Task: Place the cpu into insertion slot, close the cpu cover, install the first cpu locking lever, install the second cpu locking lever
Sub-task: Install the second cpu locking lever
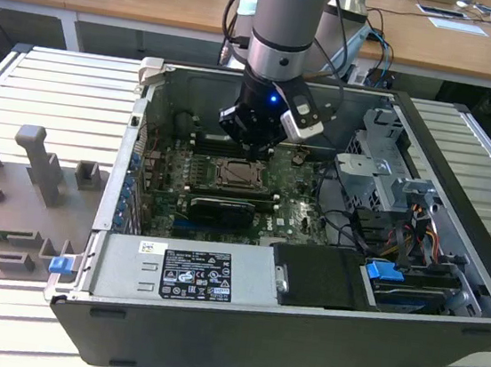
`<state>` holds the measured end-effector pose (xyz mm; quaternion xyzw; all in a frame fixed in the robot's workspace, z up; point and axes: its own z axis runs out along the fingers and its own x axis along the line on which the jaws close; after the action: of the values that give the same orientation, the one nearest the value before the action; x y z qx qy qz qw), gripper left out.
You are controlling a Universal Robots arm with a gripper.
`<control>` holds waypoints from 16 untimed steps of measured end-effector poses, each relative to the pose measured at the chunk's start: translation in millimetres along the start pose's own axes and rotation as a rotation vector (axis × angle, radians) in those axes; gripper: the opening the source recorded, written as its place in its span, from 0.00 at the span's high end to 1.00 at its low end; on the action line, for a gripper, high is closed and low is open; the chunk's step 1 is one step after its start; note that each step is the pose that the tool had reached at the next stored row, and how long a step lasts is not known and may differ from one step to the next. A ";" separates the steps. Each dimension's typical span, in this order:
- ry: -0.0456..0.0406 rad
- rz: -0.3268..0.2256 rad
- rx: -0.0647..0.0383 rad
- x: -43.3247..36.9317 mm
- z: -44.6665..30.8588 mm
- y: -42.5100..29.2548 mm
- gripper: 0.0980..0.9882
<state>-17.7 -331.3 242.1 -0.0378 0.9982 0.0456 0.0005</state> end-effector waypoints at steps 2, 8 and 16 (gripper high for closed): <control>0.0001 0.000 0.000 0.1 -0.2 -1.4 0.99; 0.0000 0.000 0.000 0.9 -0.9 -9.6 0.99; 0.0002 0.000 0.000 1.8 -2.6 -19.2 0.99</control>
<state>-18.0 -350.8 242.9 -0.0377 0.9983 0.0454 0.0004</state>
